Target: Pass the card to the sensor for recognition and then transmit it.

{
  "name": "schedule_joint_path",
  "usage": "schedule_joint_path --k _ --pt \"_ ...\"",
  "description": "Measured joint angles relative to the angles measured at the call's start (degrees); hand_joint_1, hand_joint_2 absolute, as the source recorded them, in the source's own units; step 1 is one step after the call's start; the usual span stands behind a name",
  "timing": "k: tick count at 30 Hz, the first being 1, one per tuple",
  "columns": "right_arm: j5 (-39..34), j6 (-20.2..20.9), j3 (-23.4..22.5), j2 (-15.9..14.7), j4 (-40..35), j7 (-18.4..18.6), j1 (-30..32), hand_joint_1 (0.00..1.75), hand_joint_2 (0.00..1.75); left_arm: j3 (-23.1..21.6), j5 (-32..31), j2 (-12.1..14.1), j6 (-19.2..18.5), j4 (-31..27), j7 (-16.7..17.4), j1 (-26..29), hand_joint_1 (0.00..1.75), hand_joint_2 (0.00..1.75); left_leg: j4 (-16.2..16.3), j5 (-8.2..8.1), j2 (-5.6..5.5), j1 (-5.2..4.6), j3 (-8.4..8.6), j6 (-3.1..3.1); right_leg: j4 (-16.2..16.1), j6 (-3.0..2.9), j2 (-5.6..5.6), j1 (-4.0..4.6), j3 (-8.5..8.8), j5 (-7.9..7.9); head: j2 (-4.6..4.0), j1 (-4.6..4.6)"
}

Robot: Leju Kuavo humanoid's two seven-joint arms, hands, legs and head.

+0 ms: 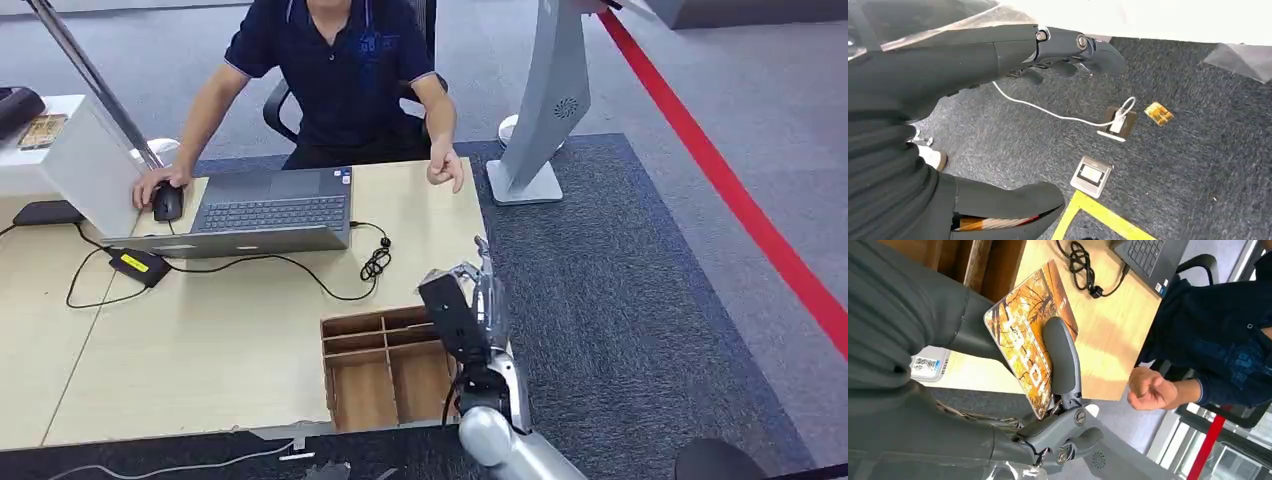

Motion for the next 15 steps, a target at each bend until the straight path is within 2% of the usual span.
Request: schedule_joint_path --k 15 --pt "0.6 0.0 -0.9 0.0 0.0 -0.2 0.4 1.75 1.75 0.1 -0.7 0.0 0.0 0.0 0.0 0.0 0.0 1.75 0.0 0.0 0.0 0.0 0.0 0.0 0.0 0.0 0.0 0.0 0.0 0.0 0.0 0.0"
